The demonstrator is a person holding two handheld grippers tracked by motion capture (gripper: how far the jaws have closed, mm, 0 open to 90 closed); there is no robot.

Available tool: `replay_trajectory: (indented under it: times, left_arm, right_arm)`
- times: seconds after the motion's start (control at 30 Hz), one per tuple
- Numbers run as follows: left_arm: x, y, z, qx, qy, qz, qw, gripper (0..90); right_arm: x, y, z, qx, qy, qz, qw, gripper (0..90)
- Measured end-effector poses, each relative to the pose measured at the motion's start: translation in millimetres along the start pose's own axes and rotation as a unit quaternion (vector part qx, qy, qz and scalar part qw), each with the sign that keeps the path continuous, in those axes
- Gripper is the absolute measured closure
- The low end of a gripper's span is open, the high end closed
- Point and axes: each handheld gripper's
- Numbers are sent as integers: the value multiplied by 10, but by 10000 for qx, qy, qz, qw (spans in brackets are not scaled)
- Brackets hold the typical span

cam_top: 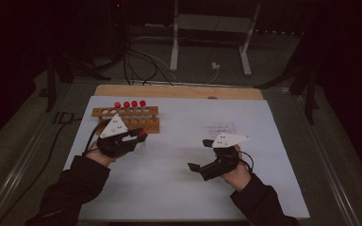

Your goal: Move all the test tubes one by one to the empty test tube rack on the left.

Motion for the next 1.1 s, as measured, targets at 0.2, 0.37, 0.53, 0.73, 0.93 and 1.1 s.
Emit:
replay_trajectory:
  times: [0.2, 0.37, 0.53, 0.73, 0.93, 1.1]
  left_arm:
    - [219, 32, 152, -6, -397, 148, 9991, 719]
    - [381, -16, 239, -39, -709, 235, 9972, 720]
    - [538, -61, 296, -99, -1004, 307, 9944, 720]
    - [739, -93, 319, -179, -1385, 418, 9893, 719]
    - [905, -117, 296, -320, -1766, 516, 9824, 720]
    - [1024, -121, 253, -478, -2111, 622, 9743, 720]
  right_arm:
    - [2, -6, 24, -61, -14, 43, 10000, 0]
    - [9, -6, 20, -49, 16, 93, 9999, 0]
    - [3, -9, 22, -79, -3, 103, 9999, 0]
    - [3, -14, 42, -130, 3, 93, 9999, 0]
    - [-6, -13, 48, -136, 6, 99, 9999, 0]
    - [-10, -12, 49, -130, 0, 101, 9999, 0]
Point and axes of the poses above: each handheld gripper's, and its own axes: z roughly backward along the jaws, y roughly out of its underside, x roughly to its left, and after that the axes turned 5 degrees about -z, right-handed
